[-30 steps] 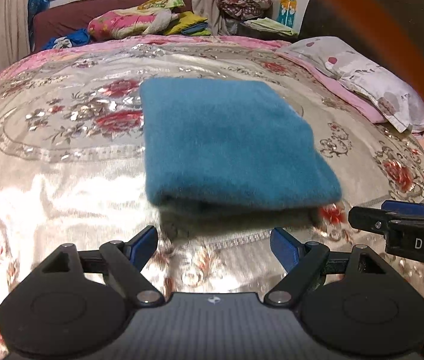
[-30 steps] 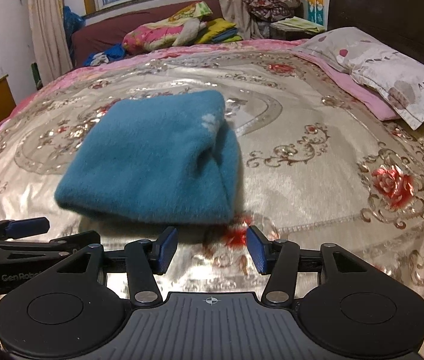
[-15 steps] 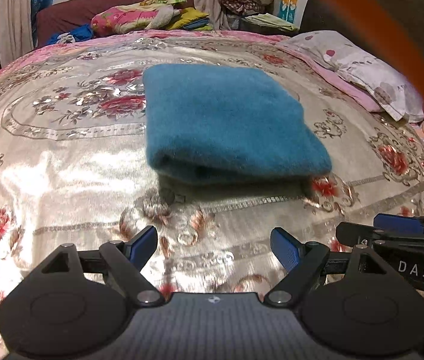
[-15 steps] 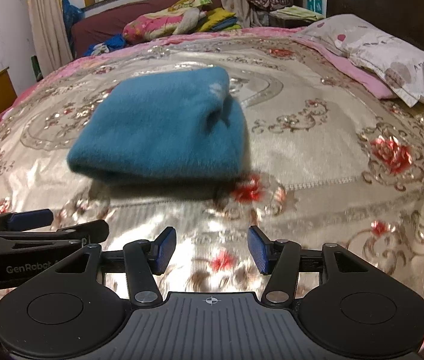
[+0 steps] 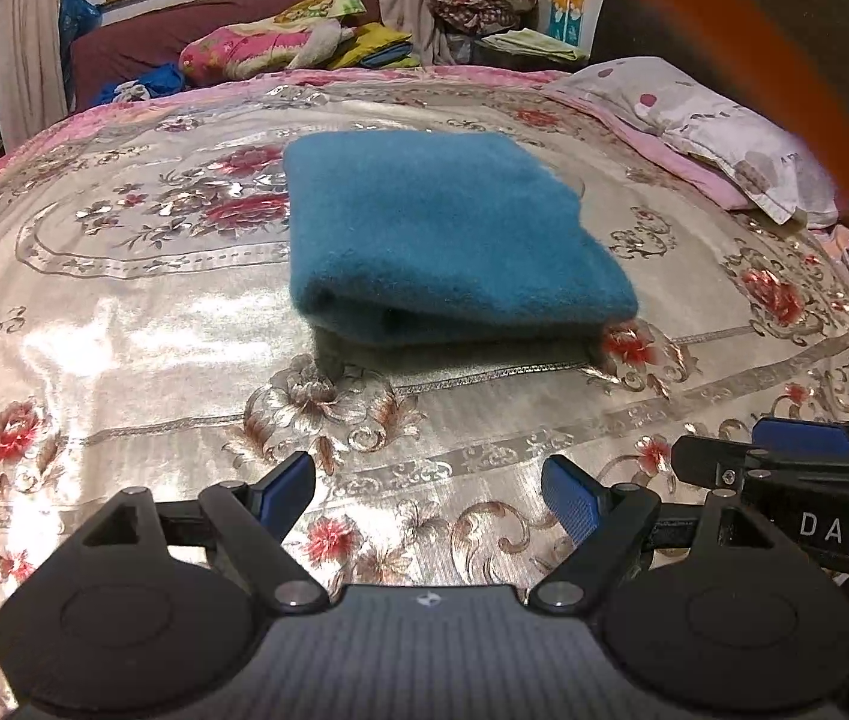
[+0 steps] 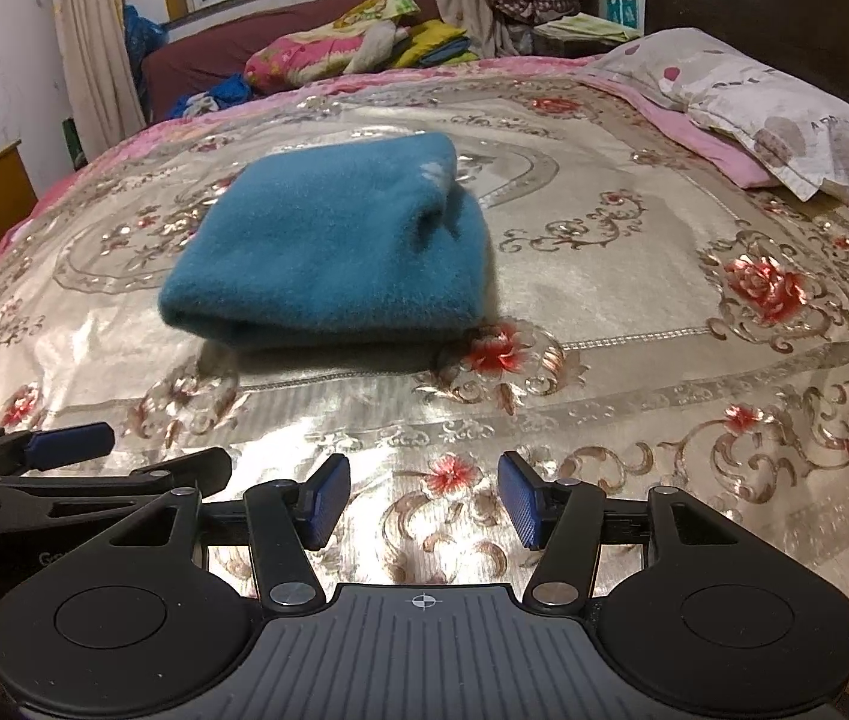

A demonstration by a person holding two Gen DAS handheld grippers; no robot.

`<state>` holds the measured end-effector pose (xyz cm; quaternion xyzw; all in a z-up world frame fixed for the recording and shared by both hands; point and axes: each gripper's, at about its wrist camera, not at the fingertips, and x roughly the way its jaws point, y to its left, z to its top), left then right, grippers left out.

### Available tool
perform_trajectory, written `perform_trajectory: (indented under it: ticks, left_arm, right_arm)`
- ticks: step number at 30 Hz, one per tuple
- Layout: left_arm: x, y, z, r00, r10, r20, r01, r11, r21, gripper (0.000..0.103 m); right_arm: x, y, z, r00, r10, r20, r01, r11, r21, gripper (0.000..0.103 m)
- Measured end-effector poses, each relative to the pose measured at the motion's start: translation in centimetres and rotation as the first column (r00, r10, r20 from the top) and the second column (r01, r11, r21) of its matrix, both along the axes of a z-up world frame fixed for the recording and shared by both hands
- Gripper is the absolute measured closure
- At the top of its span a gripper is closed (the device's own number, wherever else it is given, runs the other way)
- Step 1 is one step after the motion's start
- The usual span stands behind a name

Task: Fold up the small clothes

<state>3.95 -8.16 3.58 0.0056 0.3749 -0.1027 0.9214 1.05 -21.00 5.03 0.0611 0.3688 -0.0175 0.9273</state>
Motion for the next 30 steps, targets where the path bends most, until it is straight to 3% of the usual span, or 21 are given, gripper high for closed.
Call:
perform_trajectory:
  ticks: [15,30]
  left_arm:
    - [-1.3,0.5,-0.7,0.999,0.018,-0.032,-0.019,1.0,-0.017,0.014]
    - [-1.8,0.3,-1.3,0.999,0.037,-0.034,-0.037,0.999,0.017,0.006]
  right_arm:
    - [-1.5,0.5,-0.3,1.0,-0.012,-0.012,0.012,1.0,0.023,0.048]
    - [-2.3,0.4,-1.2,0.999,-0.031,-0.027,0.032,0.999,0.03,0.044]
